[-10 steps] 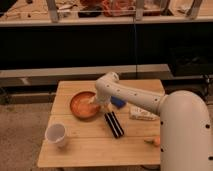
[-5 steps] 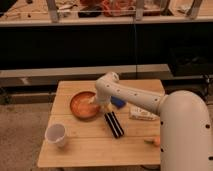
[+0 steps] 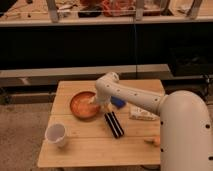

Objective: Pick up the ceramic bowl

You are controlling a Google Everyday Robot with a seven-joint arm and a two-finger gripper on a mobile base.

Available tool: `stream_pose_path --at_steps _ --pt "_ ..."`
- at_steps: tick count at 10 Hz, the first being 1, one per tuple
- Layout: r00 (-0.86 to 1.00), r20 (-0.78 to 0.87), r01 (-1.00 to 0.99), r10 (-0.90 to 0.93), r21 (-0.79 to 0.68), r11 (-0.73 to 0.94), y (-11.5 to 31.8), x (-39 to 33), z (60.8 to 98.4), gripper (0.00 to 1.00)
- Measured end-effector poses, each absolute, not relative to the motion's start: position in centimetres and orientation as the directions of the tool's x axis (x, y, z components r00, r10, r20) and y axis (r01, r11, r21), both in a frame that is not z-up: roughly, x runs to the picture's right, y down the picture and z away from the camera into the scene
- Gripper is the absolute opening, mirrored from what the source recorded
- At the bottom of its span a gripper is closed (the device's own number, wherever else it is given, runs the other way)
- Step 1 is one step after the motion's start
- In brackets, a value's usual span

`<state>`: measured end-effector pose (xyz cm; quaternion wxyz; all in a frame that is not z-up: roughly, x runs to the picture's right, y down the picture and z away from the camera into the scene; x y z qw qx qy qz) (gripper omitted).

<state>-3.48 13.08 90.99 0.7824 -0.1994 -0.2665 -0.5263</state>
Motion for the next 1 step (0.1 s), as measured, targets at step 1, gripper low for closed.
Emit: stream_pose_path --at_steps 1 --pt "0.304 0.627 0.93 -0.717 -0.031 0.366 13.08 -3.48 90.99 0.8"
